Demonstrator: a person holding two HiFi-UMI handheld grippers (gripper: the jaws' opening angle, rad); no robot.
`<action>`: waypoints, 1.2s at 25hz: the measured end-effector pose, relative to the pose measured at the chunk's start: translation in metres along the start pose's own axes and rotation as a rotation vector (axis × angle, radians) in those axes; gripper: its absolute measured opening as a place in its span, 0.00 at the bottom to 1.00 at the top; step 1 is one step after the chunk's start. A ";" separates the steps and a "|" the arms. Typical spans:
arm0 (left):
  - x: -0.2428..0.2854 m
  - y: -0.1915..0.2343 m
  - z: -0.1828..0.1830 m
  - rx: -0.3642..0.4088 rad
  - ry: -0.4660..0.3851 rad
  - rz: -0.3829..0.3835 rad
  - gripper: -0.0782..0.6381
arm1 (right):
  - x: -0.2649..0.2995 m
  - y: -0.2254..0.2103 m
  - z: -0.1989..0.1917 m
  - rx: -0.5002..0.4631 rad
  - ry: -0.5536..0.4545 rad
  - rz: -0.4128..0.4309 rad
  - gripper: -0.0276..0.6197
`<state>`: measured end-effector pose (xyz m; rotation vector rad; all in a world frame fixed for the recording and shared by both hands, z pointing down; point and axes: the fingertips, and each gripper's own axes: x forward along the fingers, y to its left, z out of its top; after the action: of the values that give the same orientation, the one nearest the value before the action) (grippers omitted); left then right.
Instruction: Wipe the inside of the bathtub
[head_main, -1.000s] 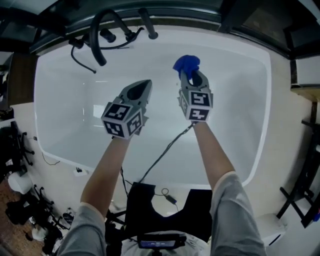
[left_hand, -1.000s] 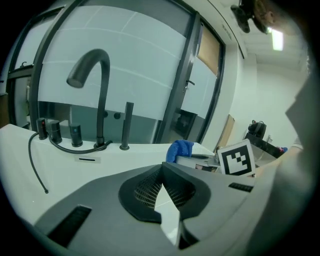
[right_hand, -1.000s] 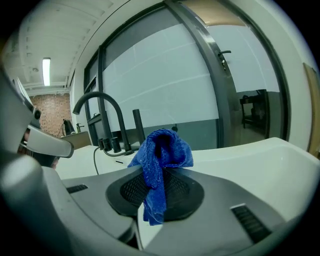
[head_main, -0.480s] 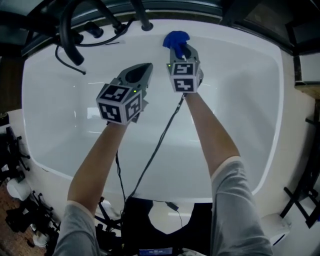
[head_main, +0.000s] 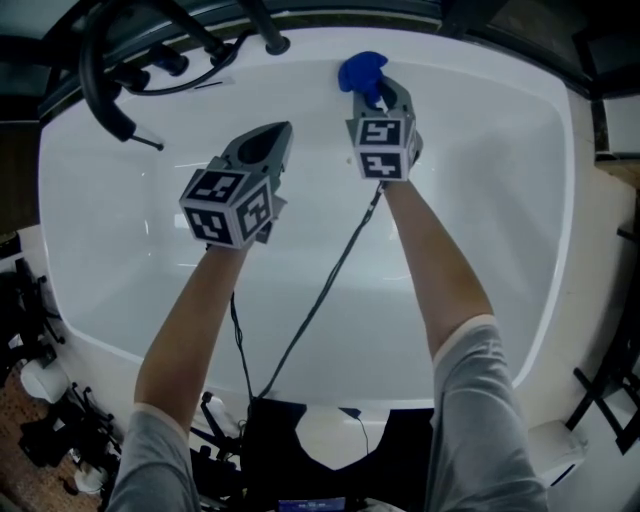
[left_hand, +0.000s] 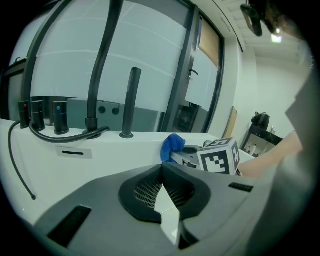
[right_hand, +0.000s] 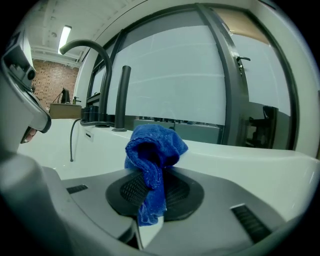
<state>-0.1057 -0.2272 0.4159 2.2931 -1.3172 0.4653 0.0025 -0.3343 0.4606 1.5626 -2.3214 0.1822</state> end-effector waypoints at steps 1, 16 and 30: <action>0.002 -0.002 0.000 0.000 0.000 -0.001 0.12 | -0.003 -0.008 -0.001 0.000 -0.002 -0.008 0.14; 0.021 -0.014 -0.010 -0.007 -0.012 -0.019 0.12 | -0.034 -0.103 -0.034 0.053 0.014 -0.249 0.13; 0.010 0.014 -0.032 -0.005 -0.004 0.034 0.12 | 0.017 0.034 -0.038 0.002 0.003 -0.048 0.13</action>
<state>-0.1155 -0.2230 0.4507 2.2723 -1.3593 0.4683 -0.0266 -0.3249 0.5049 1.6154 -2.2798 0.1749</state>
